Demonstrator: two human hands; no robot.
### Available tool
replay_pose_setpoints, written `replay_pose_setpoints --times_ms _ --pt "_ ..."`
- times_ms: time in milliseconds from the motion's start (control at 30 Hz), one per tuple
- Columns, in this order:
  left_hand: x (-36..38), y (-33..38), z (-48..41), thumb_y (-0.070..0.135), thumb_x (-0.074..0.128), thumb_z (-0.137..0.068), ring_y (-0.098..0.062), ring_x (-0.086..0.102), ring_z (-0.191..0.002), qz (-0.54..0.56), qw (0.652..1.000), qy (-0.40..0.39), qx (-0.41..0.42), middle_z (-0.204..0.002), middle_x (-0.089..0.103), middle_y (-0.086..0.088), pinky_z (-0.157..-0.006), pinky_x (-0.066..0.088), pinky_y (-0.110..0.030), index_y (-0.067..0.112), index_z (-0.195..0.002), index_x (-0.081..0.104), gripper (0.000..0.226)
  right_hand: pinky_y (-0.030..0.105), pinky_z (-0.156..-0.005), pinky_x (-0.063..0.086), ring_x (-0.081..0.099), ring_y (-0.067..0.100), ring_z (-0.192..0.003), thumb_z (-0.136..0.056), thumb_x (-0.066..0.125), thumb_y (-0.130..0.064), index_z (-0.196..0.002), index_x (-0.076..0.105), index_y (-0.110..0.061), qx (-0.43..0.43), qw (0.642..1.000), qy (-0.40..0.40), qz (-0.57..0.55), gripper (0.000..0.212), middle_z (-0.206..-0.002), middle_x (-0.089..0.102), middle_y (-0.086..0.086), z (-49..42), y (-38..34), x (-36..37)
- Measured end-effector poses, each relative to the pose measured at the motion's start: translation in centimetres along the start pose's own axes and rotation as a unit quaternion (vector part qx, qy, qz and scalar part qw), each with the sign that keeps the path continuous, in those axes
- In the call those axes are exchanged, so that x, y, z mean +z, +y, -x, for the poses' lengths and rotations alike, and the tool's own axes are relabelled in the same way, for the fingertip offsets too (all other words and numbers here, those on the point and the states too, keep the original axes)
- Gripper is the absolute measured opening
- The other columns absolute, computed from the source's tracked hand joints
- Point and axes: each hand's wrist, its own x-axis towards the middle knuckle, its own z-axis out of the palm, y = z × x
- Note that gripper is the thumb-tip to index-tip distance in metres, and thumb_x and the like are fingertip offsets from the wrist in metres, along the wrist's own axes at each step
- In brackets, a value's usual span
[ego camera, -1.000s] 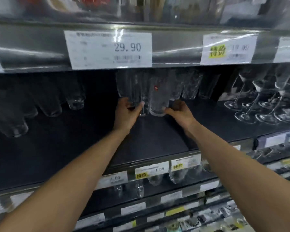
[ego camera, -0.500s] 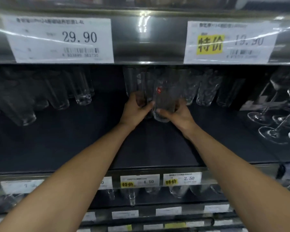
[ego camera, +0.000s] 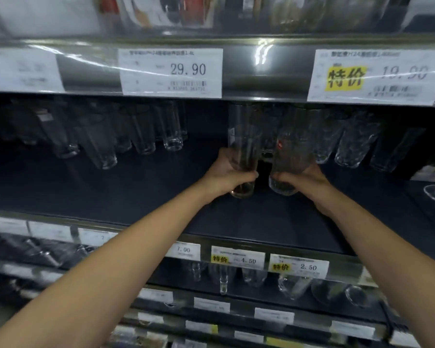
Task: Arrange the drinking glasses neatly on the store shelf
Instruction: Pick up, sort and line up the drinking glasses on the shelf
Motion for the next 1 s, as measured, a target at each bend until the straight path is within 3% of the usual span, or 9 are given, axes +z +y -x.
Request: replay_pose_setpoints --times_ms 100,200,300,400,467,567,767,900,1000 --pt "-1.7 0.0 2.6 0.025 0.085 -0.073 -0.02 0.069 -0.096 -0.013 0.999 0.03 -0.023 -0.102 0.069 -0.009 -0.084 0.057 -0.032 0.012 -0.12 0.052 0.059 0.024 -0.09 0.05 0.065 0.01 -0.108 -0.071 0.087 -0.024 -0.128 0.058 -0.021 0.02 0.999 -0.02 -0.022 0.064 -0.113 0.071 -0.004 1.1 -0.6 0.1" --pt "-3.3 0.2 5.6 0.025 0.085 -0.074 -0.013 0.068 -0.088 -0.004 0.993 0.113 -0.034 -0.09 0.069 0.001 -0.081 0.056 -0.029 0.02 -0.111 0.056 0.047 0.027 -0.084 0.051 0.069 0.013 -0.102 -0.067 0.087 -0.034 -0.116 0.068 -0.022 0.027 0.997 -0.027 -0.065 0.054 -0.105 0.075 -0.004 3.2 -2.6 1.6" --pt "-5.7 0.2 8.5 0.023 0.087 -0.07 -0.015 0.071 -0.091 0.087 0.974 0.207 -0.017 -0.091 0.073 -0.003 -0.081 0.056 -0.029 0.017 -0.098 0.056 0.043 0.031 -0.089 0.052 0.071 0.012 -0.099 -0.06 0.082 -0.044 -0.115 0.068 -0.024 0.042 0.99 -0.045 -0.127 0.061 -0.103 0.076 -0.005 5.6 -4.7 4.5" --pt "-8.9 0.8 12.2 0.026 0.083 -0.065 -0.027 0.073 -0.096 0.18 0.947 0.267 0.021 -0.099 0.075 -0.015 -0.091 0.056 -0.047 0.005 -0.102 0.053 0.052 0.038 -0.088 0.055 0.073 0.019 -0.094 -0.057 0.078 -0.042 -0.115 0.067 -0.021 0.055 0.978 -0.071 -0.186 0.062 -0.101 0.077 0.003 7.7 -6.5 8.6" --pt "-11.1 1.0 15.2 0.026 0.082 -0.068 -0.037 0.073 -0.092 0.208 0.932 0.294 0.042 -0.097 0.074 -0.02 -0.09 0.056 -0.057 0.009 -0.103 0.052 0.049 0.042 -0.087 0.056 0.074 0.024 -0.092 -0.054 0.083 -0.038 -0.111 0.067 -0.021 0.048 0.971 -0.094 -0.213 0.061 -0.102 0.076 0.008 9.0 -7.8 11.7" --pt "-13.9 0.8 19.7 0.039 0.079 -0.064 -0.037 0.07 -0.076 0.212 0.921 0.323 0.043 -0.087 0.072 -0.017 -0.081 0.058 -0.052 0.019 -0.113 0.053 0.058 0.046 -0.082 0.058 0.074 0.03 -0.093 -0.041 0.091 -0.049 -0.112 0.069 -0.02 0.052 0.957 -0.141 -0.249 0.08 -0.104 0.076 0.01 10.5 -9.3 17.0" --pt "-21.1 -1.3 27.6 0.036 0.077 -0.066 -0.038 0.073 -0.077 0.217 0.898 0.381 0.031 -0.086 0.068 -0.019 -0.079 0.059 -0.052 0.012 -0.115 0.051 0.061 0.037 -0.065 0.059 0.072 0.031 -0.085 -0.038 0.088 -0.06 -0.118 0.067 -0.012 0.056 0.913 -0.234 -0.328 0.095 -0.1 0.074 0.015 13.3 -13.5 27.9" --pt "-26.8 -3.0 31.6 0.039 0.079 -0.065 -0.036 0.071 -0.069 0.189 0.875 0.446 0.009 -0.081 0.07 -0.014 -0.071 0.059 -0.048 0.015 -0.113 0.056 0.058 0.046 -0.08 0.056 0.069 0.037 -0.1 -0.046 0.087 -0.06 -0.124 0.064 -0.01 0.032 0.908 -0.258 -0.328 0.095 -0.108 0.072 0.015 14.4 -16.1 35.3" --pt "-31.0 -4.3 33.9 0.044 0.079 -0.063 -0.03 0.069 -0.066 0.177 0.857 0.483 -0.009 -0.079 0.071 -0.011 -0.08 0.057 -0.06 0.018 -0.11 0.059 0.057 0.049 -0.086 0.056 0.071 0.032 -0.099 -0.057 0.08 -0.047 -0.12 0.066 -0.017 0.018 0.903 -0.27 -0.335 0.071 -0.106 0.074 0.01 15.0 -18.1 40.5"
